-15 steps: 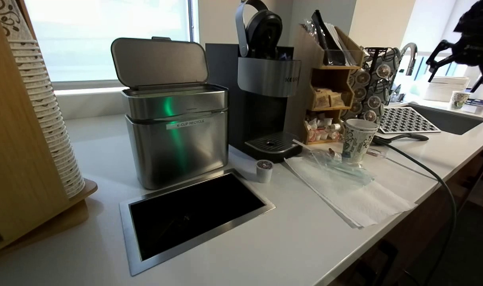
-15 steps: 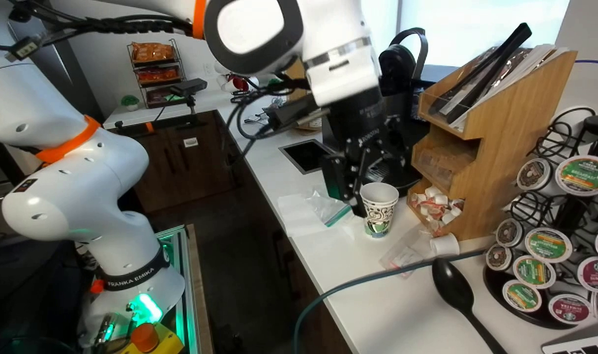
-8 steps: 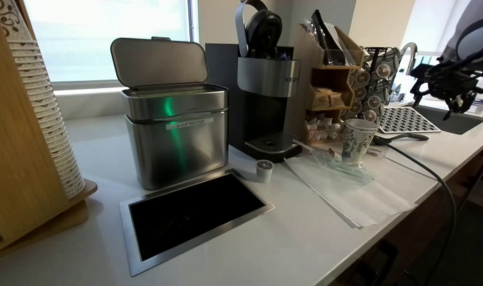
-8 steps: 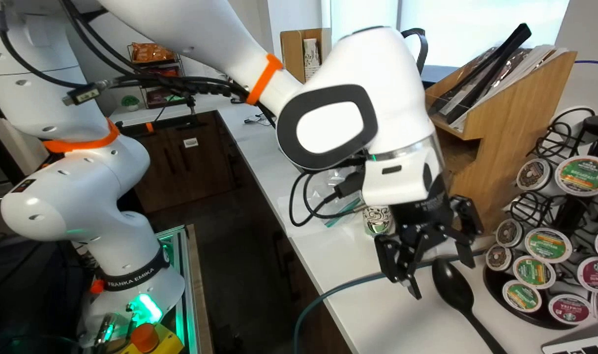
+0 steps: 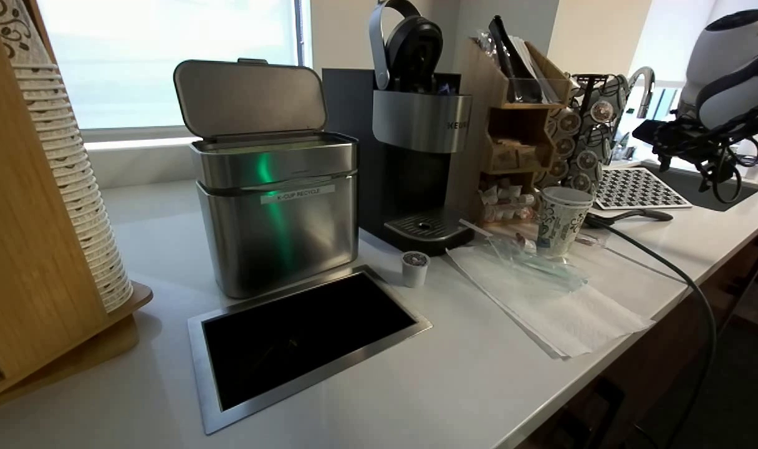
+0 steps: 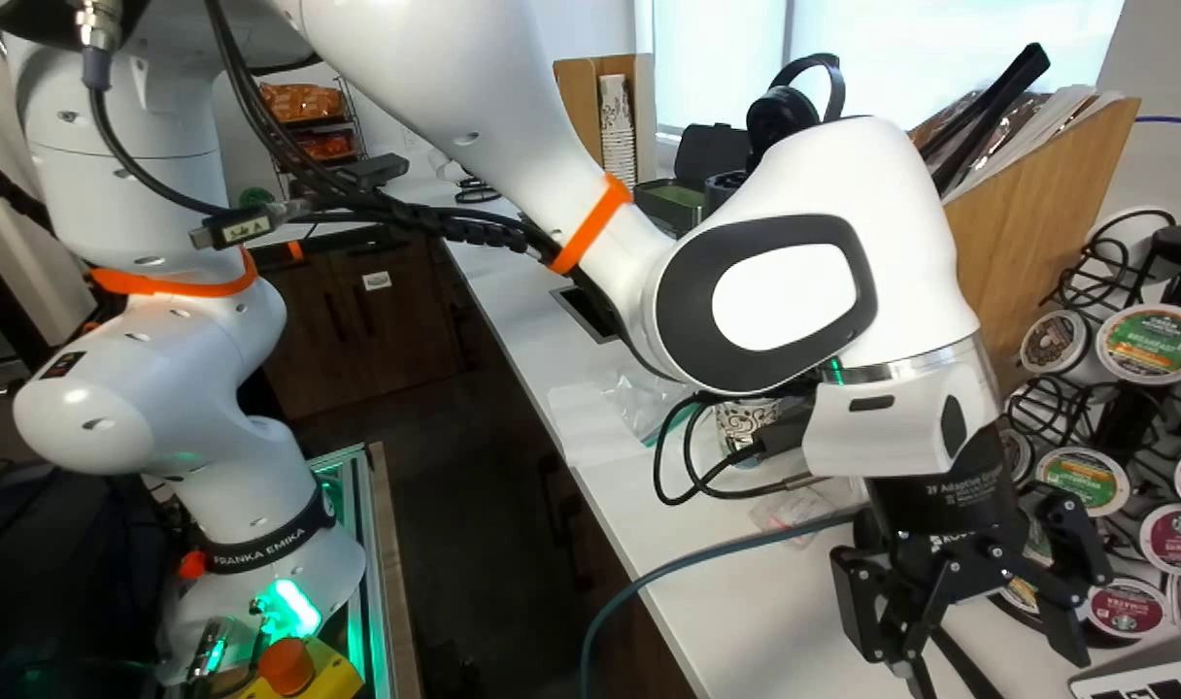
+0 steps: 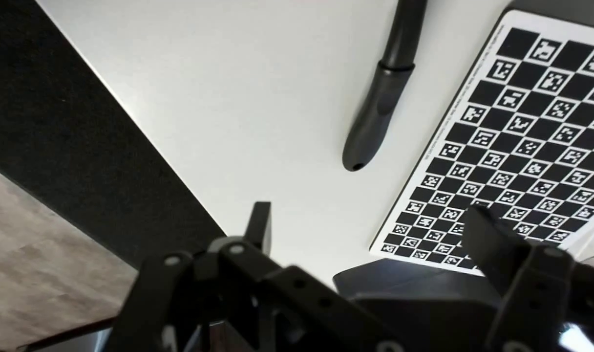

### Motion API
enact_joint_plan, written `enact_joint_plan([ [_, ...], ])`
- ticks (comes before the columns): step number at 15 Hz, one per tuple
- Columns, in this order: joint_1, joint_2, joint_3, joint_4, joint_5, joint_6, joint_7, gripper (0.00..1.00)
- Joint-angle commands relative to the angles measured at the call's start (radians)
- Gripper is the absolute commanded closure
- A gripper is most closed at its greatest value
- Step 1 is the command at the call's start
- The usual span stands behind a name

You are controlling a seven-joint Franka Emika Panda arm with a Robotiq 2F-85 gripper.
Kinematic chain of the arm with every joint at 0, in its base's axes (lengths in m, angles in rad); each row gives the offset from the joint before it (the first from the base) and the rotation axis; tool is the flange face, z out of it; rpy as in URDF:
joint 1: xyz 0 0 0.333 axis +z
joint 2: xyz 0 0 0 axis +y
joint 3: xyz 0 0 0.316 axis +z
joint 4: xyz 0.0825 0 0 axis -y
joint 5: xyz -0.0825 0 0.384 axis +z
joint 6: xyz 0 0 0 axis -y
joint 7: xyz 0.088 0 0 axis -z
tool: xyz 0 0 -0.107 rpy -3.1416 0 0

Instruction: Put the black ladle on top of the wooden stand.

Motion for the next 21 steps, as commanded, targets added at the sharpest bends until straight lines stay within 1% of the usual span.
enact_joint_plan([
  [1,0.017,-0.008,-0.004,-0.025,0.122,0.012,-0.140,0.00],
  [2,0.007,0.002,0.014,-0.023,0.198,0.005,-0.224,0.00],
  [3,0.007,0.024,0.025,-0.012,0.256,-0.011,-0.282,0.00],
  [5,0.014,0.055,0.031,0.008,0.352,-0.034,-0.369,0.00],
  [7,0.031,0.089,0.020,0.026,0.397,-0.039,-0.397,0.00],
  [10,0.049,0.153,0.014,0.087,0.454,-0.080,-0.423,0.04],
  [15,0.076,0.232,0.015,0.199,0.499,-0.161,-0.422,0.08],
  [16,0.081,0.247,0.014,0.220,0.502,-0.182,-0.420,0.14],
  [18,0.086,0.274,0.011,0.250,0.501,-0.219,-0.416,0.31],
  [19,0.087,0.284,0.009,0.261,0.500,-0.232,-0.414,0.42],
  [21,0.081,0.304,0.003,0.278,0.498,-0.250,-0.414,0.46],
])
